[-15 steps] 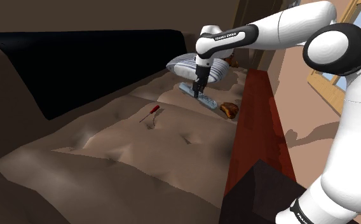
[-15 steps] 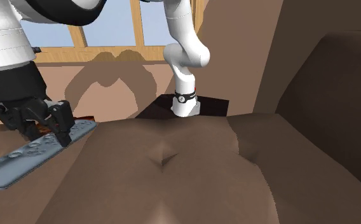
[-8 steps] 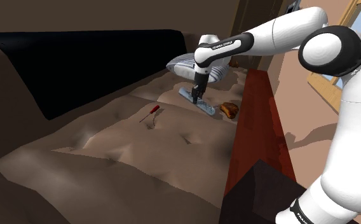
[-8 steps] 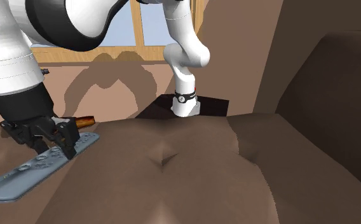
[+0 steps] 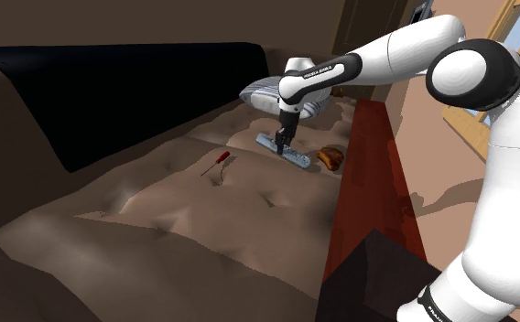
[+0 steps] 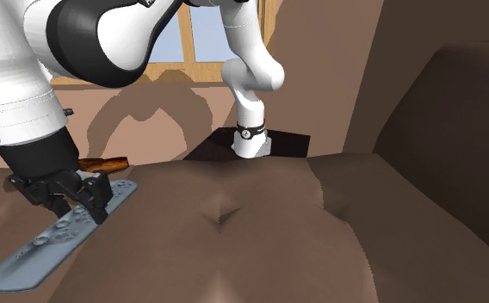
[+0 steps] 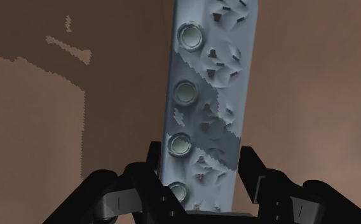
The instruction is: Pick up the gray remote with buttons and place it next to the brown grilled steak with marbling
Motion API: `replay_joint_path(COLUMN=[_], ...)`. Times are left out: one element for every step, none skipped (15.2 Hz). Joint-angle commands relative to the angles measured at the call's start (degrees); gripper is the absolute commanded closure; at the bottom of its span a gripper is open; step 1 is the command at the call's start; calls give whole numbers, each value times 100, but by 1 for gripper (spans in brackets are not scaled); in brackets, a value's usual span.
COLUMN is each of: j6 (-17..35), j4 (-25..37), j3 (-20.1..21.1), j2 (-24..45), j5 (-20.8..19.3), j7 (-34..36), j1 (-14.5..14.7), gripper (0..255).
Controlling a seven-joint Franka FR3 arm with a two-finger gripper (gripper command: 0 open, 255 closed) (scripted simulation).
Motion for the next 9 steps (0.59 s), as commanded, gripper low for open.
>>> replay_joint_path(j6=[3,3,3,3,3,3,3,3,3], j4=[0,0,0,0,0,0,0,0,0], j3=[0,0,0,0,0,0,0,0,0], j2=[0,0,0,0,0,0,0,0,0], j5=[0,0,0,0,0,0,0,0,0], j7=[0,0,0,0,0,0,0,0,0], j1=[0,0,0,0,0,0,0,0,0], gripper=[255,255,255,0,0,0,0,0,0])
